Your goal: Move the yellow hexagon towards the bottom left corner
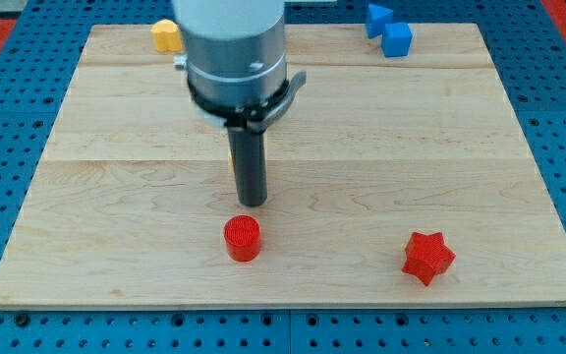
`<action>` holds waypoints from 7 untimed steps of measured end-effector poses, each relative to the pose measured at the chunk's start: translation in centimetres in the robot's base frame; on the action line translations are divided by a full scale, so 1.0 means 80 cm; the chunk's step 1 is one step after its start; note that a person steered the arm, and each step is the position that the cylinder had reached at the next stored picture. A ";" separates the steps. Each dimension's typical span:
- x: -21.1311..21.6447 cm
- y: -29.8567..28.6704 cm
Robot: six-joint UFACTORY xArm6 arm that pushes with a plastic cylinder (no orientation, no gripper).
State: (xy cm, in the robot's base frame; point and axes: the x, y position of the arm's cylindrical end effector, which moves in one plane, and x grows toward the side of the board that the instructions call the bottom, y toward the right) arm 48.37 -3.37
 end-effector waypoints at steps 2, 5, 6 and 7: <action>-0.038 0.048; -0.039 -0.067; -0.038 -0.125; -0.067 -0.138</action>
State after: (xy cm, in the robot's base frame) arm 43.02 -14.39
